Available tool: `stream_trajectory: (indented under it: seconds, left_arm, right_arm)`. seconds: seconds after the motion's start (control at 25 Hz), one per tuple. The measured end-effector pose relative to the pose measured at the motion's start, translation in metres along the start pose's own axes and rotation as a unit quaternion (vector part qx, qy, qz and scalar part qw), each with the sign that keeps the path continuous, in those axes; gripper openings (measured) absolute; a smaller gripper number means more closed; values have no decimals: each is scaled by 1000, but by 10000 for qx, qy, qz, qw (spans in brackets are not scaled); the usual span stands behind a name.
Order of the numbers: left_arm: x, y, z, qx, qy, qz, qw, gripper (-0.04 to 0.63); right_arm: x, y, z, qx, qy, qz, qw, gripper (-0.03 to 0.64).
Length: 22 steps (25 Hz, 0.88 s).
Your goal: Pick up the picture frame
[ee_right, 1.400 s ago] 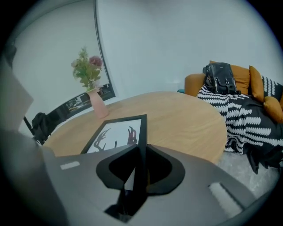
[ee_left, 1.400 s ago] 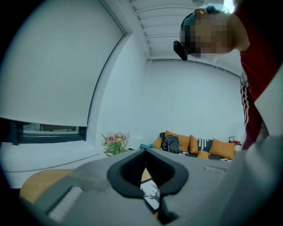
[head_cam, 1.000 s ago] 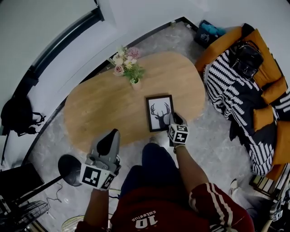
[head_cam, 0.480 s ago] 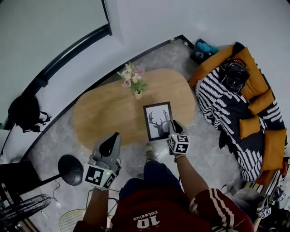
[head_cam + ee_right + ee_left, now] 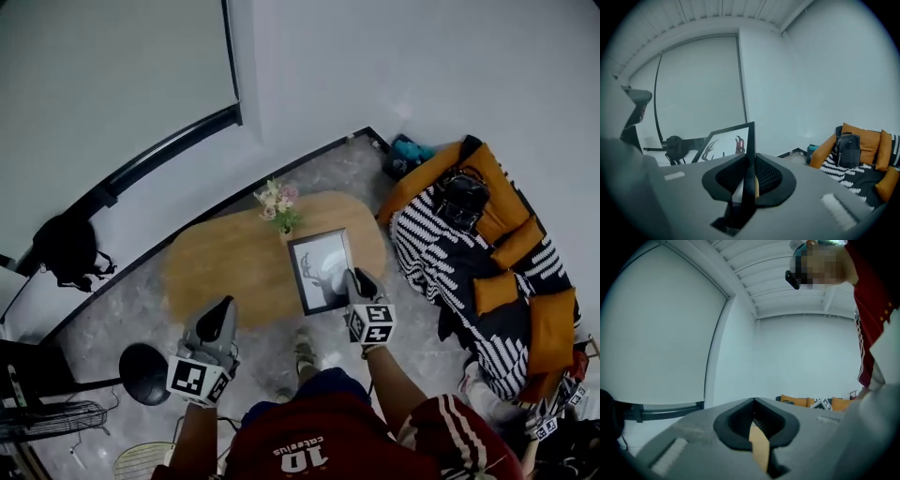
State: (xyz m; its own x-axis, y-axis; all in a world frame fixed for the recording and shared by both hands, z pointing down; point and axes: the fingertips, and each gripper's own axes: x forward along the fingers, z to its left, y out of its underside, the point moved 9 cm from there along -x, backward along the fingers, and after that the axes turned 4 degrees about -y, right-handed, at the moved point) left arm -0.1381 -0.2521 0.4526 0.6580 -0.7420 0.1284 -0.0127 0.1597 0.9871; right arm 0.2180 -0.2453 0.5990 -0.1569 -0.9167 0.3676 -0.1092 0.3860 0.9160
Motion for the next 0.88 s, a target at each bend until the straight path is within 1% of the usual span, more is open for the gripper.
stream_trajectory:
  seconds: [0.24,0.4,0.56,0.72,0.88]
  left_arm:
    - [-35,-16,-7,25,-139,-216,9997,3]
    - [-42,-23,-18,110,-230,-301,9992,3]
    - [-54,-42,-31,208,-303,-442,9983,3]
    - [-87,-56,-35,285,-425,-575,9970,3]
    - [-146,-55,-35,292,-428,-835,9952,3]
  right_arm:
    - [-48,-65,33,-185,-291,-626,9974,63]
    - [-73,-96,49,-303,-607,-882,9938,63]
    - [-103,-126,67,-306,-916,-1152,9886,63]
    - [-136,-142,100,-297,-1149,-1440,9824,63]
    - [-185,-136,153,-384,-1260,-1800,9748,63]
